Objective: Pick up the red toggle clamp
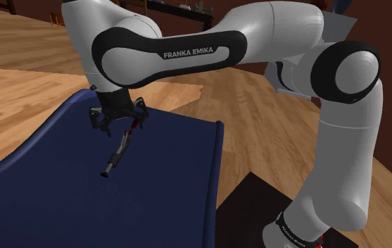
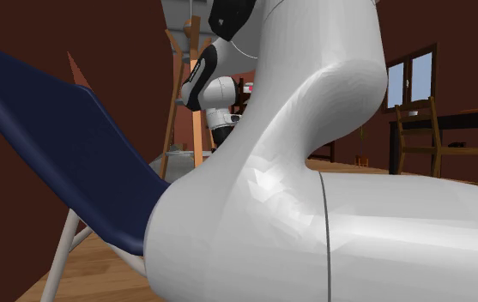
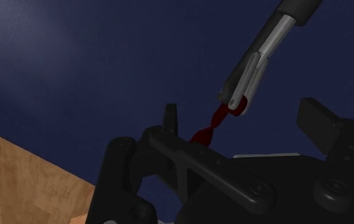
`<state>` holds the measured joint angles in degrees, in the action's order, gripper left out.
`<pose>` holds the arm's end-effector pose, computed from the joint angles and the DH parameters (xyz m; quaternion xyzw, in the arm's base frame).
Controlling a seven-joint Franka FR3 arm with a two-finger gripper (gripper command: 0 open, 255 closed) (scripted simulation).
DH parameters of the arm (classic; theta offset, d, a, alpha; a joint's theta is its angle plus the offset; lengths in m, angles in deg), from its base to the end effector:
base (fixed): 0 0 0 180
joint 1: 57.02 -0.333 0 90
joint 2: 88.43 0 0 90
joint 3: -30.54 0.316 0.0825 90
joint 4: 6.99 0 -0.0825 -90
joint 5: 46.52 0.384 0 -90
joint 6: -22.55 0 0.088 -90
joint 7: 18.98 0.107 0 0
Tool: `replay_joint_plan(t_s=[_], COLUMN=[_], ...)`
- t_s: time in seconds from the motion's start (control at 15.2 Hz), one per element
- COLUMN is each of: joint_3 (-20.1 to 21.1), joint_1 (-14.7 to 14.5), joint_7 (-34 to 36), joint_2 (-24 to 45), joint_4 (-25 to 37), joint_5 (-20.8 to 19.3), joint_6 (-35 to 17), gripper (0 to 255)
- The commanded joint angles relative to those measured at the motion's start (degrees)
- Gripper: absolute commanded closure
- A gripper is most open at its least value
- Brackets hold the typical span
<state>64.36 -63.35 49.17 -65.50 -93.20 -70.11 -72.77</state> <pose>0.5493 0.3436 0.4554 0.9690 -0.2129 0.0249 0.1224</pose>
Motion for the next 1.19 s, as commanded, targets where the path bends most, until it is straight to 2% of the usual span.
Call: replay_joint_plan(t_s=[0.0, 0.07, 0.13, 0.73, 1.12], joint_3=[-0.1, -0.1, -0.1, -0.1, 0.2], joint_1=[0.1, 0.1, 0.1, 0.1, -0.3], joint_7=[0.3, 0.3, 0.3, 0.3, -0.8], joint_2=[0.2, 0.2, 0.2, 0.2, -0.3], joint_4=[-1.1, -1.1, -0.9, -1.1, 2.9], joint_5=[-0.2, -0.2, -0.2, -0.2, 0.3], joint_6=[-1.2, -1.2, -1.1, -1.2, 3.0], gripper=[0, 0, 255, 255, 255])
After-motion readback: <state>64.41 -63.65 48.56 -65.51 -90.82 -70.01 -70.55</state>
